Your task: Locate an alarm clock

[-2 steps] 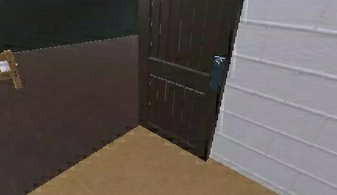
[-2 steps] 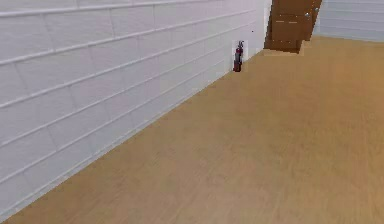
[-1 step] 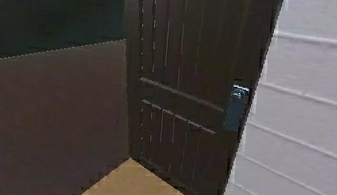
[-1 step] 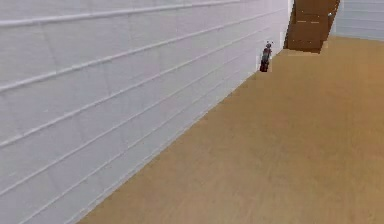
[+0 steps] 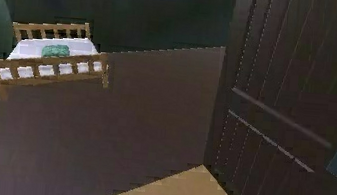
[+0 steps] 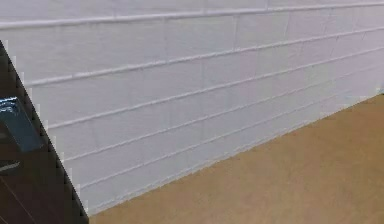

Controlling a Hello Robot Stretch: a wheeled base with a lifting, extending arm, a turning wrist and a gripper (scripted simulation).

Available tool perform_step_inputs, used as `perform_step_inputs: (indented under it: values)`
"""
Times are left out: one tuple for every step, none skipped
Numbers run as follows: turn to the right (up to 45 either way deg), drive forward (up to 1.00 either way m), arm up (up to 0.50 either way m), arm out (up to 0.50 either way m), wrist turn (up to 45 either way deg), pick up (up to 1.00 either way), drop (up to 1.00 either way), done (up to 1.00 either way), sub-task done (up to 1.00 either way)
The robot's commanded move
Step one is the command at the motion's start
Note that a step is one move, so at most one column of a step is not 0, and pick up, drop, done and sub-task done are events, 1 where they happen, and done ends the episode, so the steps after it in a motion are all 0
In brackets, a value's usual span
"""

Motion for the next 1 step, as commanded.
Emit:
perform_step_inputs:
  values:
    - [0.0,1.0,0.0,0.0,0.0,0.0,0.0,0.0,0.0]
